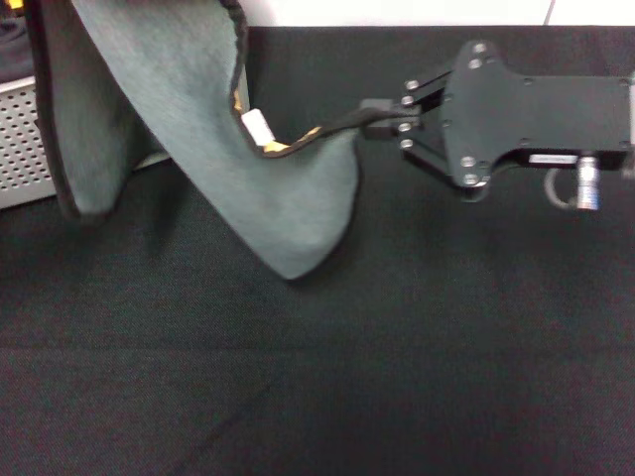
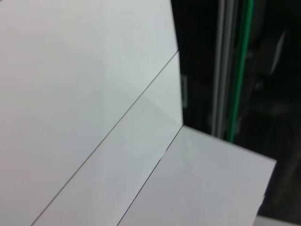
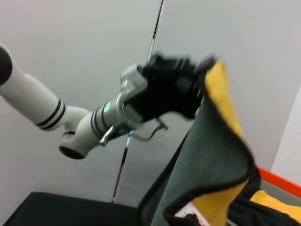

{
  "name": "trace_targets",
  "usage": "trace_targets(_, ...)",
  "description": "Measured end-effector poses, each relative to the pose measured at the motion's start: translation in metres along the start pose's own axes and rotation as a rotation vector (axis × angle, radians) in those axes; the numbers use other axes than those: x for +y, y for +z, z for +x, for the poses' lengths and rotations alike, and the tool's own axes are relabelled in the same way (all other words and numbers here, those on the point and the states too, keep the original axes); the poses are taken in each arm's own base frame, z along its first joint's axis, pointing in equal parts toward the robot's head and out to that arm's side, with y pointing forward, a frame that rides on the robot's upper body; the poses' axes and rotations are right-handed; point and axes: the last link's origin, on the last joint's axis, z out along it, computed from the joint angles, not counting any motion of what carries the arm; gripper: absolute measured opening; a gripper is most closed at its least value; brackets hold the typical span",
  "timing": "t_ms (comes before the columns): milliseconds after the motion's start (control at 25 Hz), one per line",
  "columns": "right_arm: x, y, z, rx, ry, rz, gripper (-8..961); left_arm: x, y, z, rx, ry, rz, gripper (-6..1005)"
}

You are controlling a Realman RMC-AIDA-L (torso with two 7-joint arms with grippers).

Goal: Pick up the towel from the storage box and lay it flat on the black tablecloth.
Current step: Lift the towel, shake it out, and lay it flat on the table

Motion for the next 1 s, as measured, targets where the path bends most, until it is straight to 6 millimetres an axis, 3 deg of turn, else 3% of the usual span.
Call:
trace_targets(320,0.004,-0.038,-0.021,-0.018,0.012,0.018,15,-0.003,-0.016,-0.004,-0.017,-0.046,0.082,12)
trace_targets(720,0.019,-0.065,-0.028,0.001,0.000,0.039,15,0.009,-0.039,-0.015,0.066,-0.150,0.105,12)
trace_targets(1000,0.025,-0.081,-0.035,-0.006,0.022,0.005,15,0.021,-0.050,-0.036,0.043,-0.197,0.102,12)
